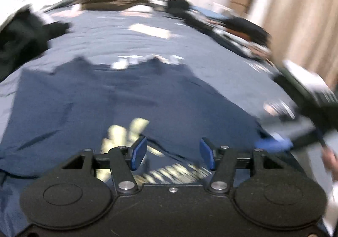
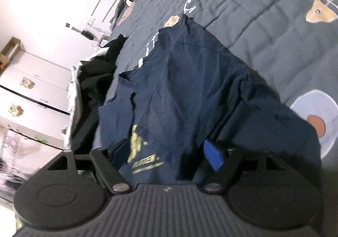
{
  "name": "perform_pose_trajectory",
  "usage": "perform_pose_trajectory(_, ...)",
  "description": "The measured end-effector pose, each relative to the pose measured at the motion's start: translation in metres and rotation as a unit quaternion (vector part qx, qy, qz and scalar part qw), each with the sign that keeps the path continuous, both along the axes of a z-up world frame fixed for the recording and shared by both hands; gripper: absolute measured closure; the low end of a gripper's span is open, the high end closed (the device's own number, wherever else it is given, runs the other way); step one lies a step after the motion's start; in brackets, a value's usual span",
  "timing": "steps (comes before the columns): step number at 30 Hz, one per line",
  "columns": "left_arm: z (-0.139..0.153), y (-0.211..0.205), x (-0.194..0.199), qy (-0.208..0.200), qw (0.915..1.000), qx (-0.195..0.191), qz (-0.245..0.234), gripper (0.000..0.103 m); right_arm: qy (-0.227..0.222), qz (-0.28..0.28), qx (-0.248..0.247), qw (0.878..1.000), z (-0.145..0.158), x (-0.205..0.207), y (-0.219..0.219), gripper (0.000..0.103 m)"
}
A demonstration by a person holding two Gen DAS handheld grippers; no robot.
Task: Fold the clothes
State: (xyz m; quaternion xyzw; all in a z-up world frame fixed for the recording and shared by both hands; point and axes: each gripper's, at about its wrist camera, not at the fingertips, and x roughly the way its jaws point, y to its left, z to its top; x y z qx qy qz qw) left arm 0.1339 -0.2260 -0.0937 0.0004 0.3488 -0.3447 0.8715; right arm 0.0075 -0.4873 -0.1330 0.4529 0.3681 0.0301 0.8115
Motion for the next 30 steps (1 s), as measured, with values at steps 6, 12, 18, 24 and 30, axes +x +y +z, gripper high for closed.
perform_pose_trajectory(6,-0.015,-0.02,0.041,0.04,0.999,0.013,0.013,0.05,0.012,-0.003,-0.014,1.0,-0.016,0.011,0.007,0.028)
perform_pose_trajectory(12,-0.018,-0.033,0.051,0.054,0.9972,0.044,-0.027,0.094,0.015,0.0,-0.026,1.0,-0.022,0.011,0.017,0.095)
perform_pose_trajectory(18,0.042,-0.041,0.063,-0.053,0.9975,0.011,-0.046,0.094,-0.103,-0.037,-0.071,0.991,0.015,-0.006,0.02,0.097)
perform_pose_trajectory(24,0.042,-0.057,0.073,-0.036,0.9952,0.059,-0.07,0.092,-0.059,-0.017,-0.079,0.995,-0.006,0.003,0.026,0.097)
perform_pose_trajectory(30,0.0,-0.046,0.076,0.024,0.9886,0.141,-0.047,0.074,0.045,0.034,-0.062,0.997,-0.016,0.009,0.027,0.091)
